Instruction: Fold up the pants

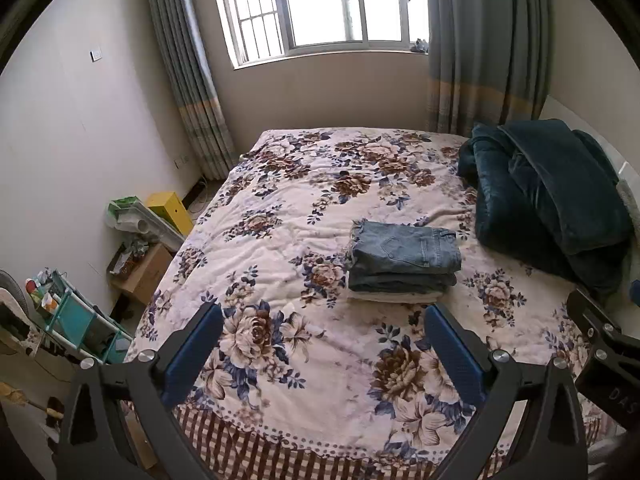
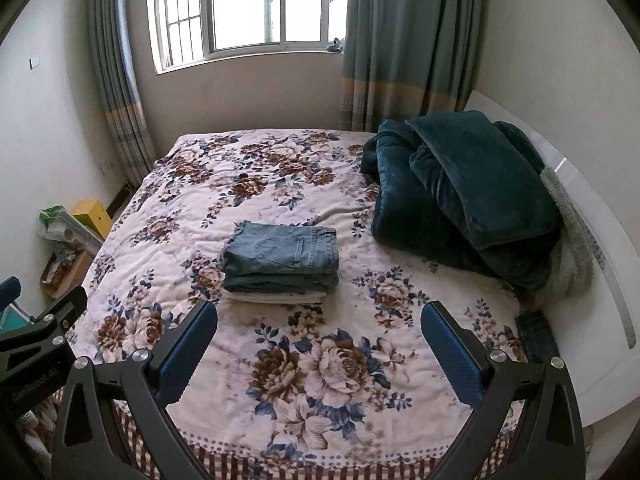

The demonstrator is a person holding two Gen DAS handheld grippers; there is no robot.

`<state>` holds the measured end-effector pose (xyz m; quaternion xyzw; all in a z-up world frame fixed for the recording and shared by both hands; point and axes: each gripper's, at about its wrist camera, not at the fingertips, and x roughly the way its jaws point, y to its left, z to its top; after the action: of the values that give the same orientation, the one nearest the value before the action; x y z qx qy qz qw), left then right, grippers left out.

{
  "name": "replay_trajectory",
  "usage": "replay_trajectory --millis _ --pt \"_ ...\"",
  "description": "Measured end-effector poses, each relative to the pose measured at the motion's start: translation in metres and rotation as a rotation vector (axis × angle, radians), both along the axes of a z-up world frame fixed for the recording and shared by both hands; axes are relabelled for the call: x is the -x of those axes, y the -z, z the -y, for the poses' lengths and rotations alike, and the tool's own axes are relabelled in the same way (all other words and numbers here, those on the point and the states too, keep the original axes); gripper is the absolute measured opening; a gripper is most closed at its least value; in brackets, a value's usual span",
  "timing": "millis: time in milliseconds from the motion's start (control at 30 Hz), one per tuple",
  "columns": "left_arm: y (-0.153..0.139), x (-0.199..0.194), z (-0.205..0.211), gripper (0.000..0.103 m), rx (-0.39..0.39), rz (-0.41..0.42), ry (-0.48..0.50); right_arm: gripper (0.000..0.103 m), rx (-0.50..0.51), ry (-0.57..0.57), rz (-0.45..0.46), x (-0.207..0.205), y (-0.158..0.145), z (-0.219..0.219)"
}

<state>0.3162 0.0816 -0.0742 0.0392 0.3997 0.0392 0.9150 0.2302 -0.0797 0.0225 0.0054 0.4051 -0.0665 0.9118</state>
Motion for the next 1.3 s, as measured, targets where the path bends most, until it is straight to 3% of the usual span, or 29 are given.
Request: replay_trajectory --millis 1300 --pt "-0.0029 -0.0059 0.0023 0.103 0.005 0.016 0.053 0.103 -0.008 0.007 -0.003 0.0022 0.0022 -0.0006"
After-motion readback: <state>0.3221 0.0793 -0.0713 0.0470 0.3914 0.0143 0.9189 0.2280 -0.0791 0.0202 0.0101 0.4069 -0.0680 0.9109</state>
